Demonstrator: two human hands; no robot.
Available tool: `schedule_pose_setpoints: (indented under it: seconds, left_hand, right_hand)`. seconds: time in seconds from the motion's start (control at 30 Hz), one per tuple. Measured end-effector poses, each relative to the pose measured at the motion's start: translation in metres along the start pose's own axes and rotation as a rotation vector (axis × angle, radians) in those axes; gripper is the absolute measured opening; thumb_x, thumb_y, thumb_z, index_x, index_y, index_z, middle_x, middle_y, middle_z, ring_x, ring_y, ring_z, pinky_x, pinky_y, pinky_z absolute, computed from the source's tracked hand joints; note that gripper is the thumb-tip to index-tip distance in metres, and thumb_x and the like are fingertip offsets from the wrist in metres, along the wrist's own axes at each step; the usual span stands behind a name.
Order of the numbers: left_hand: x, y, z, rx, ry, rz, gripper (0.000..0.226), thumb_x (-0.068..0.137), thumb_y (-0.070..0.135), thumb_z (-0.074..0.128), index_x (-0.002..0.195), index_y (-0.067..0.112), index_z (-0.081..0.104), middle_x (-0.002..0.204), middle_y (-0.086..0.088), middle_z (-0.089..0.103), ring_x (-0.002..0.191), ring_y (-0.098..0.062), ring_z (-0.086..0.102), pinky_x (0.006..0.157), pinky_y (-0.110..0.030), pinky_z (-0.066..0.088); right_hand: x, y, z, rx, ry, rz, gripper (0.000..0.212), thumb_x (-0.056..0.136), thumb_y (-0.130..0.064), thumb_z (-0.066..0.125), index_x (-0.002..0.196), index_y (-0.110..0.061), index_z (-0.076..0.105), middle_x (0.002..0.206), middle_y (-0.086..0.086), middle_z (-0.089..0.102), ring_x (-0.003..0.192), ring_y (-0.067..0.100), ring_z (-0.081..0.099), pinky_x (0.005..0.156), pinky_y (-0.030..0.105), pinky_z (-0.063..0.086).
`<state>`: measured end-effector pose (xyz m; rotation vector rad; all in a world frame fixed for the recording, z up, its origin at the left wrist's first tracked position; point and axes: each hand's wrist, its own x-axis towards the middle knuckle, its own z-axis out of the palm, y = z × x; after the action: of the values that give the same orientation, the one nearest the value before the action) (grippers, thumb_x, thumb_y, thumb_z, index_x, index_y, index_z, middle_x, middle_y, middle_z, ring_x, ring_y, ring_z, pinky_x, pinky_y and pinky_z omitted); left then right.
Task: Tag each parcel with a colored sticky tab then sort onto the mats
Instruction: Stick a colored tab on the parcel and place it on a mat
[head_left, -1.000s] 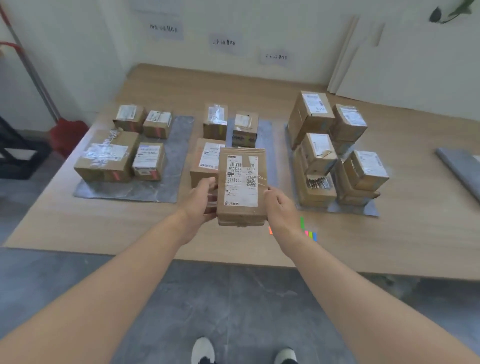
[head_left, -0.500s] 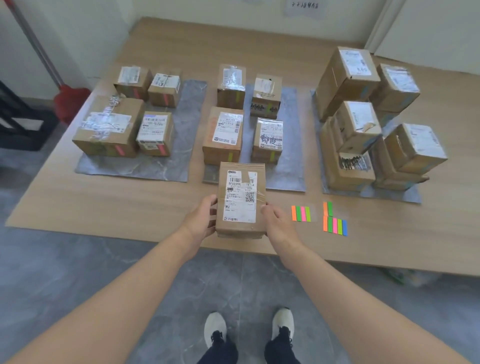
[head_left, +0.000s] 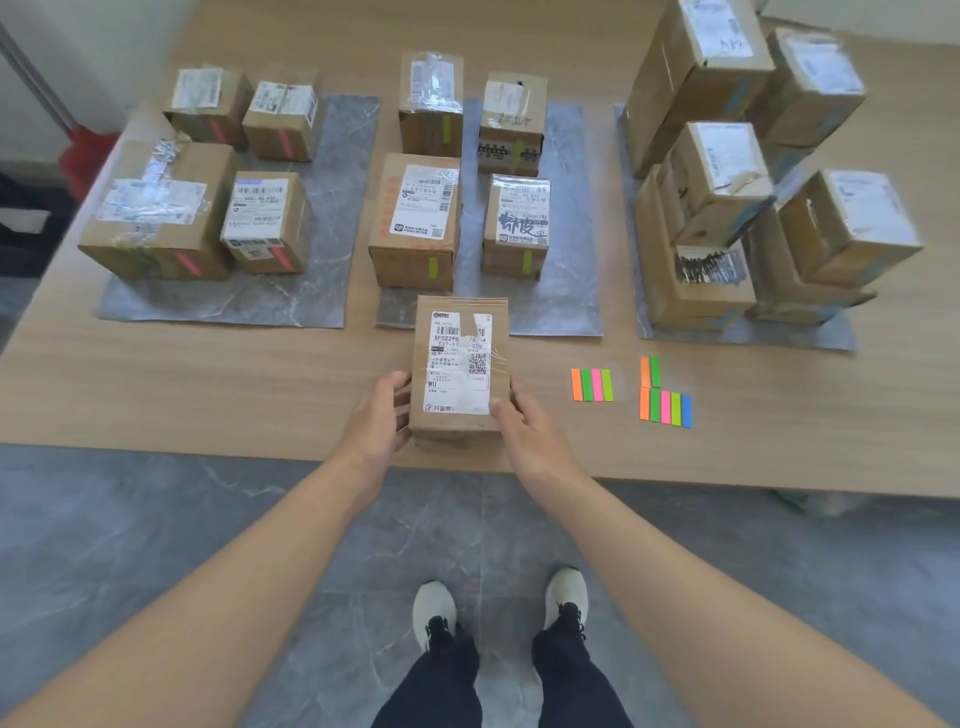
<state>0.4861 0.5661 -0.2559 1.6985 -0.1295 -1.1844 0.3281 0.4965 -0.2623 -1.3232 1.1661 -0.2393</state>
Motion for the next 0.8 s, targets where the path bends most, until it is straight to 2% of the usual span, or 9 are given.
schedule_pose_setpoints:
  seconds: [0.1,0.17,0.23,0.33,0.43,0.53,0.63,0.8]
  left_hand:
    - [-0.005,0.003,0.004,0.041,0.028,0.025,0.029,0.102,0.035,0.039,0.095,0.026,0.066,0.094,0.011,0.071,0.095,-0.013,0.064,0.091,-0.032,0.048]
    - [-0.007,0.009,0.006,0.101,0.094,0.085,0.027,0.095,0.043,0.042,0.091,0.029,0.065,0.097,0.011,0.067,0.103,-0.015,0.060,0.097,-0.036,0.044]
    - [-0.011,0.020,0.009,0.111,0.175,0.192,0.024,0.089,0.044,0.043,0.092,0.033,0.064,0.104,0.012,0.065,0.111,-0.014,0.058,0.101,-0.035,0.043]
    - [-0.020,0.040,0.018,0.013,0.239,0.356,0.023,0.093,0.028,0.043,0.097,0.029,0.065,0.111,0.000,0.068,0.102,-0.012,0.063,0.095,-0.030,0.050]
    - [-0.030,0.055,0.041,-0.043,0.182,0.422,0.026,0.097,0.017,0.040,0.099,0.018,0.066,0.104,-0.009,0.069,0.101,-0.019,0.068,0.089,-0.030,0.056]
    - [-0.034,0.060,0.073,-0.008,0.113,0.412,0.032,0.087,0.027,0.041,0.098,0.016,0.069,0.110,-0.012,0.069,0.110,-0.022,0.065,0.098,-0.035,0.053]
    - [-0.032,0.061,0.113,0.014,0.067,0.360,0.038,0.083,0.033,0.043,0.102,0.014,0.070,0.117,-0.013,0.068,0.114,-0.022,0.061,0.102,-0.036,0.051]
    - [-0.009,0.044,0.166,0.021,0.056,0.256,0.031,0.100,0.029,0.042,0.107,0.016,0.069,0.120,-0.008,0.067,0.119,-0.022,0.061,0.105,-0.038,0.049]
  right_hand:
    - [0.000,0.003,-0.008,0.016,-0.013,-0.008,0.047,0.107,-0.031,0.043,0.153,-0.036,0.041,0.124,-0.047,0.048,0.114,-0.027,0.046,0.097,0.009,0.033]
    - [-0.003,0.004,-0.015,0.019,0.006,0.023,0.055,0.107,-0.037,0.043,0.160,-0.027,0.032,0.150,-0.029,0.041,0.135,-0.008,0.039,0.106,0.017,0.026]
    - [-0.002,0.007,-0.024,-0.012,0.057,0.040,0.058,0.107,-0.039,0.044,0.161,-0.023,0.031,0.160,-0.011,0.038,0.132,0.000,0.040,0.104,0.021,0.029]
    - [-0.002,0.009,-0.046,-0.062,0.151,0.003,0.048,0.106,-0.034,0.049,0.153,-0.022,0.046,0.149,-0.006,0.052,0.117,0.003,0.048,0.097,0.023,0.034]
    - [-0.004,0.014,-0.078,-0.152,0.207,-0.047,0.039,0.103,-0.026,0.055,0.141,-0.019,0.059,0.135,-0.005,0.062,0.107,0.007,0.059,0.089,0.023,0.040]
    - [0.000,0.024,-0.111,-0.246,0.230,-0.077,0.032,0.100,-0.017,0.060,0.131,-0.017,0.066,0.128,-0.002,0.067,0.102,0.013,0.064,0.085,0.025,0.046]
    - [0.014,0.032,-0.142,-0.295,0.216,-0.104,0.032,0.098,-0.011,0.063,0.129,-0.014,0.068,0.130,-0.001,0.067,0.100,0.015,0.066,0.088,0.024,0.049]
    - [0.044,0.048,-0.177,-0.383,0.142,-0.156,0.032,0.096,-0.008,0.064,0.127,-0.014,0.069,0.124,0.001,0.067,0.100,0.015,0.063,0.092,0.026,0.050]
